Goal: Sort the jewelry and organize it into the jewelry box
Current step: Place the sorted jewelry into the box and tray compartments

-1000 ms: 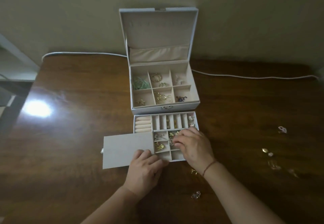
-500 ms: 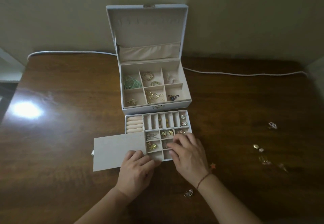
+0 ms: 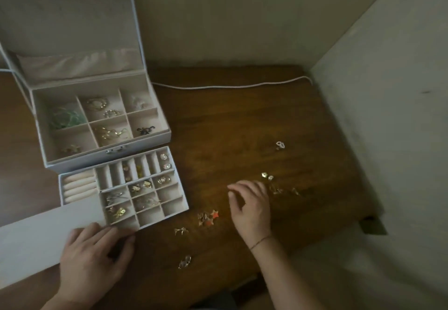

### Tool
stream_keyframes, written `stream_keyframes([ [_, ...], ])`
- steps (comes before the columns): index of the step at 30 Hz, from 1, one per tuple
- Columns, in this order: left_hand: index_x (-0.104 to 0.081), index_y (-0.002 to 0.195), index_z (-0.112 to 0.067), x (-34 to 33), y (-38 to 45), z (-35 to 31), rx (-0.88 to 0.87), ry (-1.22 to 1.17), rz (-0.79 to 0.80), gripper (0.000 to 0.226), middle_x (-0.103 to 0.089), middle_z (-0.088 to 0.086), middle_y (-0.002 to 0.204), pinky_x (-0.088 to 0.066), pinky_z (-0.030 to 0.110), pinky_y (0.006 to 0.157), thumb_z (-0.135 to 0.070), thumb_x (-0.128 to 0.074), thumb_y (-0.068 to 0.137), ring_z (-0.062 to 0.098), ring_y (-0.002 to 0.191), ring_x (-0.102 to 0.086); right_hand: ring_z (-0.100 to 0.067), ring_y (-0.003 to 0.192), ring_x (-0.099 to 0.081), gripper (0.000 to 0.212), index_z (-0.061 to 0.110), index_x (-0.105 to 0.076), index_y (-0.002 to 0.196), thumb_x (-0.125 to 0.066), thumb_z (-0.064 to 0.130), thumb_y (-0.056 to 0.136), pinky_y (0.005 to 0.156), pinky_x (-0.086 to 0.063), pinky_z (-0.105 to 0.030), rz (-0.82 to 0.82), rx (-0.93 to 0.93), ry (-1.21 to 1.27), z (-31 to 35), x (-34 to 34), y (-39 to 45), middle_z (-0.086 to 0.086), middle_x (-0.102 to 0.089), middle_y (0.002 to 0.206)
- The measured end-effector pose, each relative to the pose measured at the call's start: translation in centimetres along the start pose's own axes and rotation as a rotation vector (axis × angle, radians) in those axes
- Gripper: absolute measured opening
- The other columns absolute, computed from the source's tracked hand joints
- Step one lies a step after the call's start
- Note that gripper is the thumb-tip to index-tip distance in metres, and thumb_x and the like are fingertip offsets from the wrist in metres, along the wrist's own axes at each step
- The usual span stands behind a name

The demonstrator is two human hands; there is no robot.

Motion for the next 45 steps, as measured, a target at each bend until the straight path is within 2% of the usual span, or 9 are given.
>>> stream_keyframes([
  [4,-0.075,0.069,-0.015,-0.1,0.1,-0.1,0.004,0.028,-0.041,0.034,-0.062,0.003,0.057,-0.037,0.036,0.061,-0.036,-0.053,0.085,0.032,0.054,-0.06,-0.019,0.117,-0.053,0.029,0.026,-0.066,0.112,-0.067,0.012,0.086,0.088,-0.041,-0.016,-0.172,-0.41,0.091,-8.2,4.1,0.0,0.002,-0.06,0.12],
  [8,-0.074,0.069,-0.014,-0.4,-0.1,-0.2,-0.015,0.045,-0.051,0.035,-0.063,0.003,0.057,-0.037,0.036,0.062,-0.034,-0.053,0.087,0.032,0.054,-0.06,-0.03,0.114,-0.057,0.044,0.019,-0.063,0.122,-0.068,-0.001,0.083,0.095,-0.049,-0.035,-0.205,-0.597,0.063,-13.5,6.6,0.3,-0.009,-0.052,0.132],
  [12,-0.074,0.07,-0.015,-0.8,-0.3,0.1,-0.025,0.066,-0.052,0.034,-0.066,0.002,0.061,-0.038,0.037,0.063,-0.034,-0.054,0.088,0.032,0.056,-0.06,-0.024,0.108,-0.059,0.036,0.017,-0.064,0.122,-0.066,0.005,0.087,0.09,-0.047,-0.028,-0.028,-0.556,0.008,-14.5,6.2,1.2,-0.005,-0.054,0.127],
  [21,-0.073,0.069,-0.016,-0.7,-0.4,0.2,-0.009,0.062,-0.082,0.032,-0.061,0.001,0.057,-0.031,0.02,0.072,-0.033,-0.055,0.089,0.03,0.056,-0.057,-0.015,0.092,-0.063,0.012,0.016,-0.069,0.1,-0.064,0.011,0.09,0.08,-0.051,-0.025,0.008,-0.518,0.087,-13.6,5.5,1.4,0.001,-0.066,0.099],
  [24,-0.073,0.068,-0.016,-0.6,-0.3,0.0,-0.023,0.064,-0.081,0.033,-0.06,0.0,0.057,-0.035,0.03,0.065,-0.033,-0.054,0.089,0.028,0.056,-0.056,-0.015,0.084,-0.064,0.012,0.013,-0.069,0.101,-0.063,0.01,0.091,0.079,-0.055,-0.032,-0.044,-0.702,0.427,-13.1,5.1,0.9,-0.001,-0.068,0.091],
  [29,-0.073,0.068,-0.017,-0.7,-0.3,0.0,-0.039,0.07,-0.082,0.032,-0.062,0.0,0.058,-0.037,0.035,0.063,-0.033,-0.054,0.089,0.029,0.056,-0.058,-0.016,0.071,-0.055,0.017,0.008,-0.063,0.085,-0.048,0.008,0.094,0.066,-0.047,-0.026,0.005,-0.811,1.801,-6.2,2.8,0.8,-0.006,-0.059,0.079],
  [33,-0.072,0.068,-0.016,-0.6,-0.3,0.0,-0.047,0.053,-0.077,0.032,-0.062,-0.001,0.059,-0.038,0.036,0.061,-0.033,-0.055,0.089,0.029,0.055,-0.058,-0.017,0.062,-0.048,0.019,0.01,-0.052,0.071,-0.038,0.011,0.083,0.056,-0.041,-0.024,0.043,-0.777,2.122,-0.9,1.4,1.7,-0.008,-0.052,0.075],
  [40,-0.071,0.068,-0.018,-0.5,-0.2,0.1,-0.06,0.02,-0.057,0.029,-0.063,-0.005,0.061,-0.037,0.035,0.061,-0.033,-0.056,0.088,0.025,0.057,-0.055,-0.02,0.059,-0.045,0.027,0.012,-0.047,0.068,-0.037,0.021,0.092,0.057,-0.034,-0.029,0.17,-0.873,1.913,2.5,-1.1,3.1,-0.008,-0.05,0.07],
  [45,-0.07,0.072,-0.021,-0.5,-0.4,0.4,-0.062,0.009,-0.034,0.02,-0.065,-0.009,0.066,-0.038,0.034,0.062,-0.032,-0.06,0.085,0.021,0.061,-0.056,-0.011,0.049,-0.04,0.036,0.014,-0.052,0.07,-0.049,0.036,0.098,0.047,-0.032,-0.023,0.475,-0.47,0.84,5.3,-1.5,3.0,-0.002,-0.045,0.06],
])
Point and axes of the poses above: each hand's wrist, its own y-axis towards the middle knuckle, its own x-axis out of the back of the hand, z = x × y, the point moved 6 cm from there along y, towards the middle knuckle
